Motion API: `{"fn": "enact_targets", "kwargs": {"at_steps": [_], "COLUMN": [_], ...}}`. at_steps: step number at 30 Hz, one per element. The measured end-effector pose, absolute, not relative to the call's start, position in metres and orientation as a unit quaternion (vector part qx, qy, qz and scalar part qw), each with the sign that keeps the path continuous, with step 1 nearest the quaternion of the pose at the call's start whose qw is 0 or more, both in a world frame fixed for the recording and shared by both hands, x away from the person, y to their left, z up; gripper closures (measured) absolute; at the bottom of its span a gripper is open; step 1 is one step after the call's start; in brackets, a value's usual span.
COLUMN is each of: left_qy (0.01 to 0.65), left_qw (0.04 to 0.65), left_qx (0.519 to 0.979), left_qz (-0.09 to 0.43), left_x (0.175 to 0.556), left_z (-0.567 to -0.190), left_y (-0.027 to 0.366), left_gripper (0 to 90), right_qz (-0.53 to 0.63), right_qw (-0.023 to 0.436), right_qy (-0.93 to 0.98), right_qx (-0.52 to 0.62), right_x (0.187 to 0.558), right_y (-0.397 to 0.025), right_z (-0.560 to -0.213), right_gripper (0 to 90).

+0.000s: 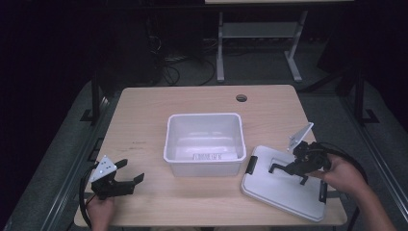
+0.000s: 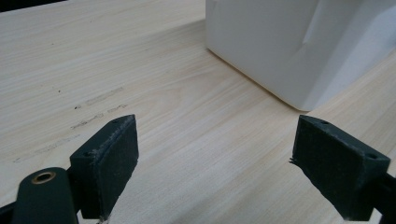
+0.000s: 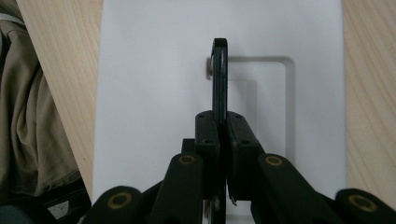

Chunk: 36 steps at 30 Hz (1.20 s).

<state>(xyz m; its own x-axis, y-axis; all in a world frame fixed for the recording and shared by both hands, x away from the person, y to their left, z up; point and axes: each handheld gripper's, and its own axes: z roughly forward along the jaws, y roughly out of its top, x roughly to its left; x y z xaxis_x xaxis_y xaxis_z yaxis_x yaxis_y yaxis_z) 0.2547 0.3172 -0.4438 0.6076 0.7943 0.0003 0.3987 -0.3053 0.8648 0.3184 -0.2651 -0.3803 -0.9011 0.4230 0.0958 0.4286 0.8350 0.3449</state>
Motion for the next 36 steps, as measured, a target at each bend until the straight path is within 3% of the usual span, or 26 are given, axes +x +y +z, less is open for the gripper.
{"fn": "enact_targets", "kwargs": {"at_steps": [36], "left_qy": [0.384], "left_qw": [0.447], "left_qx": [0.777], "left_qz": [0.222], "left_x": [0.255], "left_z": [-0.443], "left_y": [0.317], "left_gripper": [13.6], "right_qz": [-0.183], "right_qw": [-0.009], "right_qy": [-0.96], "right_qx": [-0.213], "right_x": [0.312], "right_y": [-0.269], "right_z": [-0.346], "right_gripper": [84.5]}}
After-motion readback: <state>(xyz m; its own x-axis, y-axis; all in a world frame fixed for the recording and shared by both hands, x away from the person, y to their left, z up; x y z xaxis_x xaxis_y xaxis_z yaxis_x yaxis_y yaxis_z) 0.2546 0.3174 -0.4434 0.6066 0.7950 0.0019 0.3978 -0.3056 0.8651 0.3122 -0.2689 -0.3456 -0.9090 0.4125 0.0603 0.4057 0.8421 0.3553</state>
